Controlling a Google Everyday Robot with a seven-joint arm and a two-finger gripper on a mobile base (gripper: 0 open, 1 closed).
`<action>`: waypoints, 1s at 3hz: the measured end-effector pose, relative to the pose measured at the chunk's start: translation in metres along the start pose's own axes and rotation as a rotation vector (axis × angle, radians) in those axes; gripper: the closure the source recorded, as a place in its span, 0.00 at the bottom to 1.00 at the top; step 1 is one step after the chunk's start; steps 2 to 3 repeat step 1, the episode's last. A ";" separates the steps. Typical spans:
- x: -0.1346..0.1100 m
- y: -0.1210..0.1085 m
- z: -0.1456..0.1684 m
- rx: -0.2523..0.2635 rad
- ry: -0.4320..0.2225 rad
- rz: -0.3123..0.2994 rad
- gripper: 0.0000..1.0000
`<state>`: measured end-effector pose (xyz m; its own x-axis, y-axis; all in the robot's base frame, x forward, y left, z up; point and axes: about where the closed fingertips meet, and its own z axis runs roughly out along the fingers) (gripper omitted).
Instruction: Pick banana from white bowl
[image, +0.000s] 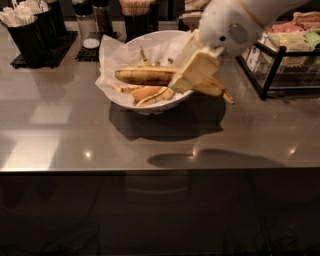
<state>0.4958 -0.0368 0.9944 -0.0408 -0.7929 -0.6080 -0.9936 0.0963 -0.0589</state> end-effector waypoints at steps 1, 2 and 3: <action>0.030 0.009 -0.003 0.009 0.011 0.068 1.00; 0.030 0.009 -0.003 0.009 0.011 0.068 1.00; 0.030 0.009 -0.003 0.009 0.011 0.068 1.00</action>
Offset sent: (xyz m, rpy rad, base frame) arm 0.0000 0.0000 0.0000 0.0000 0.0000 0.0000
